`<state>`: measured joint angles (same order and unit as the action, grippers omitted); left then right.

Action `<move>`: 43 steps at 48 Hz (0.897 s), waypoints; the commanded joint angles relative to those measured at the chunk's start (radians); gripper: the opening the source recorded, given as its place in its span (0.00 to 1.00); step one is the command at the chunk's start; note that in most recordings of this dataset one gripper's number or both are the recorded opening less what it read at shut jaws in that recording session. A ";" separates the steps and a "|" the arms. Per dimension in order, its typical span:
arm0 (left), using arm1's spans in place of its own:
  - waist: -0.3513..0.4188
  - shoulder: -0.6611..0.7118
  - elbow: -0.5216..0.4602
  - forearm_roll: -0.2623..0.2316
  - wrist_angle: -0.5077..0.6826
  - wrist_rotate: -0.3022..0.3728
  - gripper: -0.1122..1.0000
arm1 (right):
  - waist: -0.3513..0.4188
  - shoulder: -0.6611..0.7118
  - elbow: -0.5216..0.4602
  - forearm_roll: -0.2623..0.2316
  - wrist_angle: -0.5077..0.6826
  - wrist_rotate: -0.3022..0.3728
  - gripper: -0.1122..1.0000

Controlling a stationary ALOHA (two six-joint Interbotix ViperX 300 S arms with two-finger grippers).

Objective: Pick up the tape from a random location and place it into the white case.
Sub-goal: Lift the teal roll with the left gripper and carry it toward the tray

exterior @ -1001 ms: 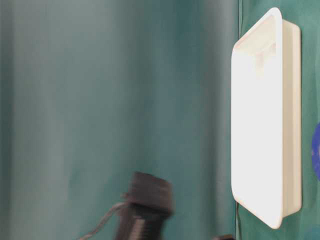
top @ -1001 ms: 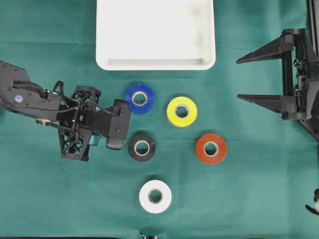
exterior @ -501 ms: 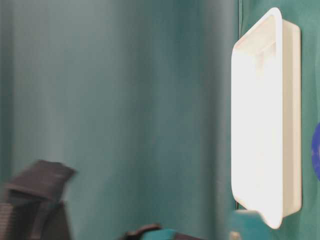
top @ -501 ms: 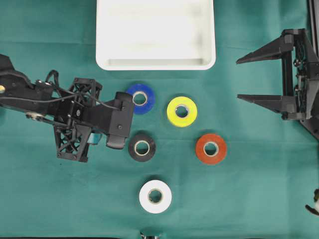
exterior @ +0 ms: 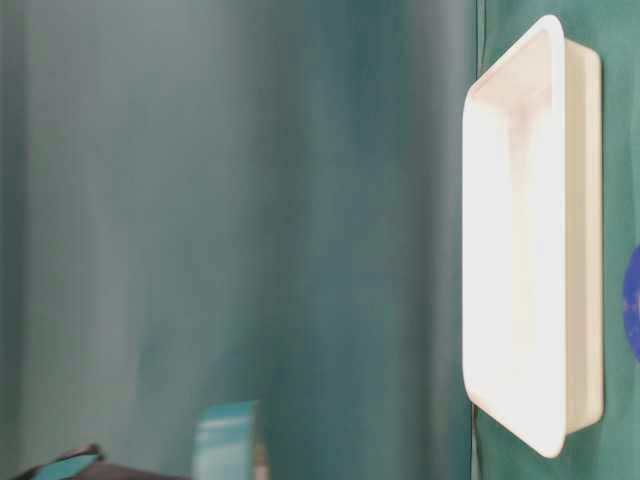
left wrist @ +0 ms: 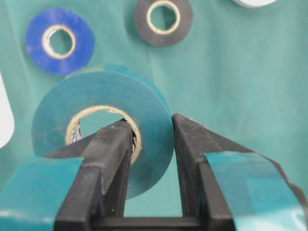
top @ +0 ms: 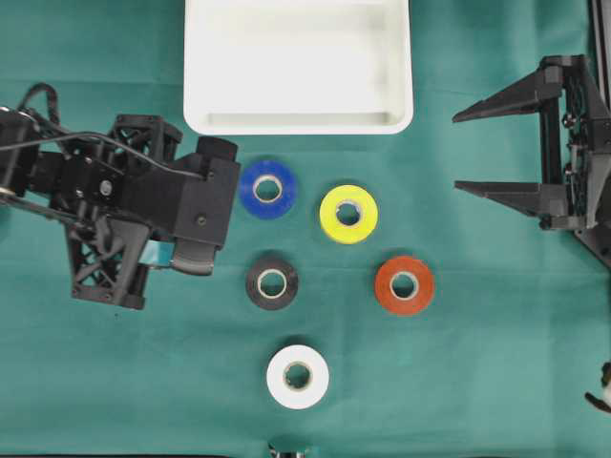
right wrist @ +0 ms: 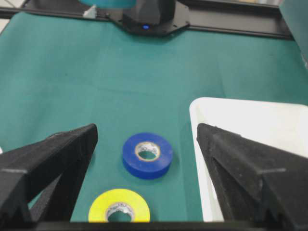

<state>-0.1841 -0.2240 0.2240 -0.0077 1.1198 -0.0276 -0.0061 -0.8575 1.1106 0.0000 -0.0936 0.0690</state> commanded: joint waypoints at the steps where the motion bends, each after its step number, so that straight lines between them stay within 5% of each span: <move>1: 0.002 -0.026 -0.058 0.002 0.044 0.002 0.29 | -0.003 0.003 -0.028 0.000 -0.003 0.002 0.93; 43: 0.005 -0.026 -0.123 0.008 0.117 0.002 0.29 | -0.002 0.005 -0.026 -0.002 -0.003 0.003 0.93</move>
<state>-0.1825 -0.2255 0.1273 -0.0031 1.2395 -0.0276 -0.0077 -0.8560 1.1106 0.0000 -0.0936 0.0690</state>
